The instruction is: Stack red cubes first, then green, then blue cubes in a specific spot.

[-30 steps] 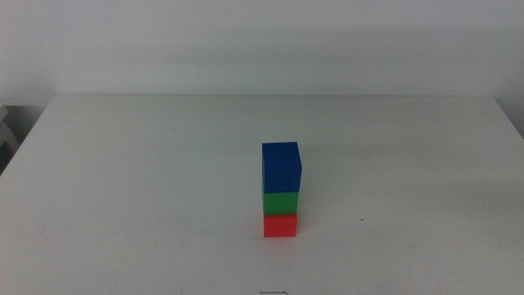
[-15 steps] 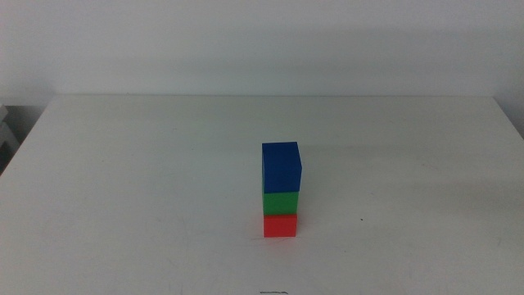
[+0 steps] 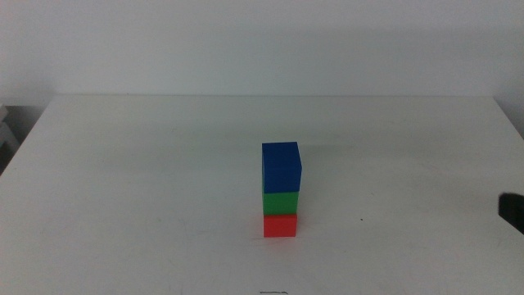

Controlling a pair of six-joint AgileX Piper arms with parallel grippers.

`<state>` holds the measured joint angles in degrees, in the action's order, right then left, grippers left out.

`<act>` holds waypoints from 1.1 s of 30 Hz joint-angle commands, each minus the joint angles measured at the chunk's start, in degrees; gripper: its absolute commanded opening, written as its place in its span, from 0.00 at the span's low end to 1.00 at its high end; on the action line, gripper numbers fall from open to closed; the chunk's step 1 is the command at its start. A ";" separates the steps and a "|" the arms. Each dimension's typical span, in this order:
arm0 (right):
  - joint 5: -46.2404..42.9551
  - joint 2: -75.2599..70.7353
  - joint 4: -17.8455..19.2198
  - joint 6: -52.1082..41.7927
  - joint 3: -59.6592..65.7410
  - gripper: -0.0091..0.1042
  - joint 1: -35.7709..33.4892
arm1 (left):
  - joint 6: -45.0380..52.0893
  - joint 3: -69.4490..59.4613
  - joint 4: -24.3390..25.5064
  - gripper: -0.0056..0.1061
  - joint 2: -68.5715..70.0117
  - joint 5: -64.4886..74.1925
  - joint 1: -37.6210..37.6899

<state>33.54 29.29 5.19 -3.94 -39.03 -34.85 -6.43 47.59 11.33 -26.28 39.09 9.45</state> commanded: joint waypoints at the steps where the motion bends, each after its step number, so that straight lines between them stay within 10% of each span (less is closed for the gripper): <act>1: -10.85 0.14 0.33 -0.70 2.22 0.91 4.18 | -0.79 -5.33 -0.14 0.88 3.32 -12.50 0.06; 9: -23.60 -4.57 -8.69 -0.70 16.99 0.91 22.07 | -0.79 -26.47 -4.86 0.88 16.07 -21.20 0.06; 18: -24.22 -26.08 -9.14 -0.70 32.86 0.91 36.89 | -0.79 -40.76 -8.64 0.88 28.38 -22.08 -5.02; 33: -24.38 -31.12 -7.41 -0.70 39.65 0.91 37.93 | -0.79 -49.10 -9.72 0.88 28.21 -33.25 -6.22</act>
<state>13.92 -0.54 -2.97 -3.94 1.64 2.73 -6.48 -1.68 2.29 0.73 10.93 3.17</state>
